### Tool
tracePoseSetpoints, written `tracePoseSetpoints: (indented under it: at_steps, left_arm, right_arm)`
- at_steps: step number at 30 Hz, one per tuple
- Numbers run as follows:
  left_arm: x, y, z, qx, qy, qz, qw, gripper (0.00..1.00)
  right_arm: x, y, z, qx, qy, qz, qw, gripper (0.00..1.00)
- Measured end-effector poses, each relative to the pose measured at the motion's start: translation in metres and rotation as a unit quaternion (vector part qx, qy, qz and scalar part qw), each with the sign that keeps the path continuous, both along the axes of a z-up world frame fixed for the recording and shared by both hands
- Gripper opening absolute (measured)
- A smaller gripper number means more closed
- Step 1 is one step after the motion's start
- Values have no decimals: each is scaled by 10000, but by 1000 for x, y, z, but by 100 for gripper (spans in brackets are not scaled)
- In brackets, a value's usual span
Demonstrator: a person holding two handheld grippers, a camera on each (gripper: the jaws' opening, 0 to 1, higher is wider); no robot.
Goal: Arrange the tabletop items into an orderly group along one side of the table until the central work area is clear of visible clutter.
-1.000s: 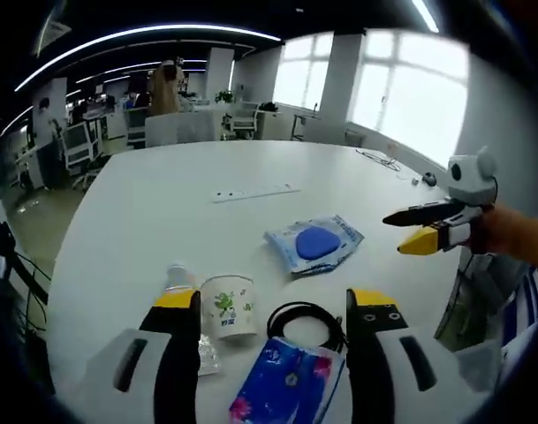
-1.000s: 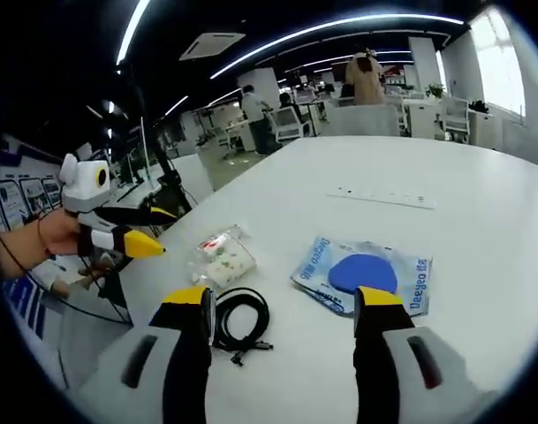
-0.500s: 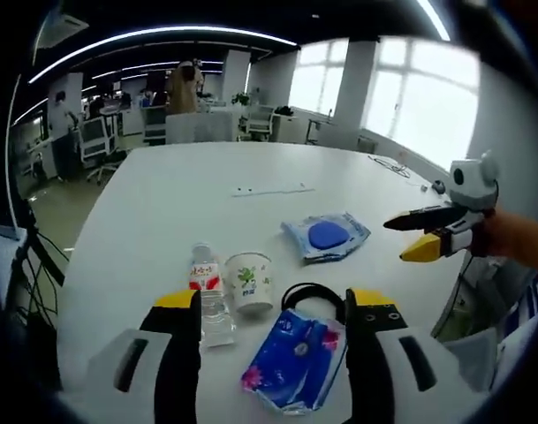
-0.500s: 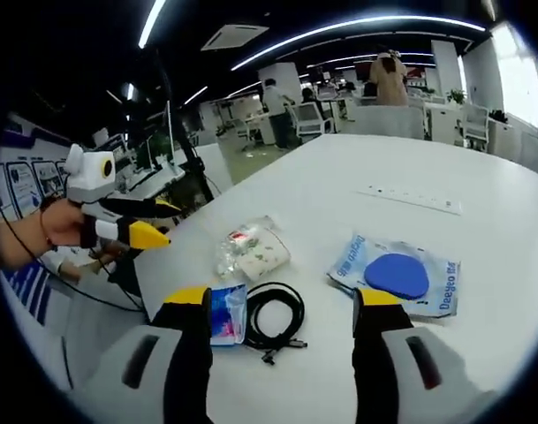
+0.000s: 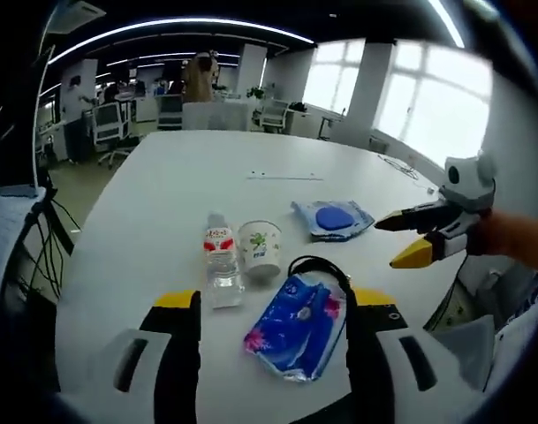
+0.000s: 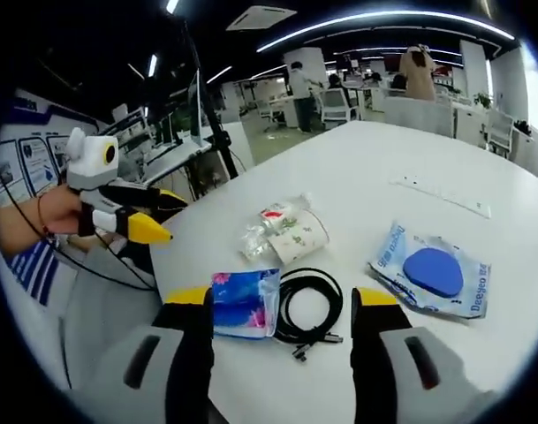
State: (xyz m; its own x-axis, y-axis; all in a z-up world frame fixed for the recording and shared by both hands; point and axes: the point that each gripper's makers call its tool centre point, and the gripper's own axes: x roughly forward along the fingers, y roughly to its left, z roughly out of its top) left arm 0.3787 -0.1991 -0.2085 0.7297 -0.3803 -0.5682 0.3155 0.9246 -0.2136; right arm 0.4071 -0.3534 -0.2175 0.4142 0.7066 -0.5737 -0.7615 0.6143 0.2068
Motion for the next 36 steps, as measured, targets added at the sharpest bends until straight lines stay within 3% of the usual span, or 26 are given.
tracePoseSetpoints:
  at_steps: [18, 36]
  left_arm:
    - [-28, 2, -42, -79, 471, 120, 9988, 67]
    - [-44, -7, -88, -217, 1076, 238, 9937, 61]
  right_arm:
    - [-11, 21, -33, -435, 155, 571, 9973, 58]
    - [-8, 33, -66, -638, 411, 834, 9936, 48]
